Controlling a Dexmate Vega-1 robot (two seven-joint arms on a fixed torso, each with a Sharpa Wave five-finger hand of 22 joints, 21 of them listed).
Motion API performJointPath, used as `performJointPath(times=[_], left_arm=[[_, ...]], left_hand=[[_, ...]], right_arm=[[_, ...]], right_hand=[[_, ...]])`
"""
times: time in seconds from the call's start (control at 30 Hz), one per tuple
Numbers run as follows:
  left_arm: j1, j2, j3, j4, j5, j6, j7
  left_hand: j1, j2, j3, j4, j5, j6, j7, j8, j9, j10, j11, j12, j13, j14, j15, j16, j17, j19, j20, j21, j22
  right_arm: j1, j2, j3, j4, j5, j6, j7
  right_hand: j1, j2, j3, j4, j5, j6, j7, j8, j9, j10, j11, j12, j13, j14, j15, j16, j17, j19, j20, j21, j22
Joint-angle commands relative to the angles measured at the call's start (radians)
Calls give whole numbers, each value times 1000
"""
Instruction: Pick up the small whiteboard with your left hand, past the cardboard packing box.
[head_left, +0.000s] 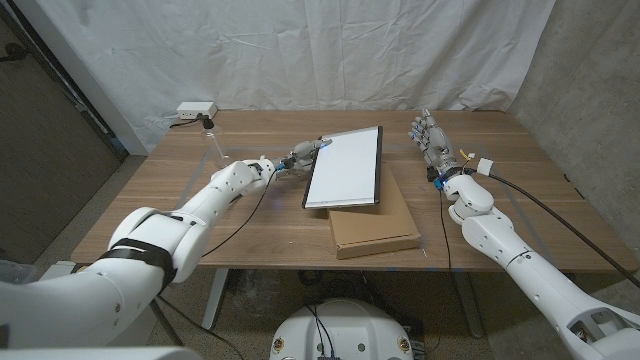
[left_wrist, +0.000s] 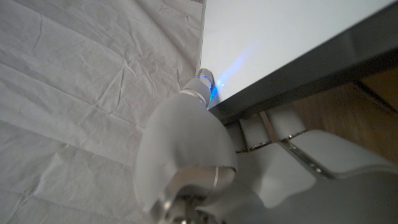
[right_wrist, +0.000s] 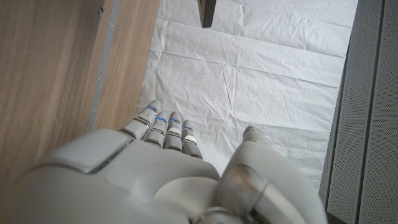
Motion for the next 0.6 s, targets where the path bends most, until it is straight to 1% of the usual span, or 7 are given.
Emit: performJointPath(times=[0.03,0.33,0.47,0.6], left_arm=[[28,38,11,-99,-35,31,52],[35,54,17,-131,-53,33,65],[37,60,20,-144,-59,33,68],[39,67,22,-161,-64,33,72]], left_hand=[[-4,-3,34,9,1,15,20,-6,3,6,-2,-7,3,33,-34,-6,4,18,-14,-1,1],[-7,-7,44,9,-1,15,19,-10,6,2,-10,-15,3,26,-32,-16,4,18,-13,-6,0],[-9,-8,48,10,-2,16,19,-11,7,0,-13,-18,3,22,-32,-19,5,17,-12,-9,0],[-10,-10,51,10,-3,15,19,-13,8,-3,-12,-21,3,22,-33,-20,5,16,-13,-11,-1]], right_arm=[[-5,-3,3,-8,0,-2,-4],[-8,-8,6,-19,1,-4,-6],[-8,-9,7,-22,-1,-8,-11],[-5,-11,9,-21,1,-10,-10]], right_hand=[[2,10,2,-2,-3,9,-2,-3,2,4,1,0,3,6,0,0,2,7,-2,0,4],[2,10,1,-3,-3,10,-1,-3,2,4,2,0,3,6,0,0,2,8,-2,-1,4],[2,10,1,-3,-4,10,-2,-3,2,4,2,-1,3,11,2,1,2,8,2,-1,4],[2,11,1,-4,-4,11,-2,-3,2,4,1,-1,3,11,2,1,2,8,1,-1,4]])
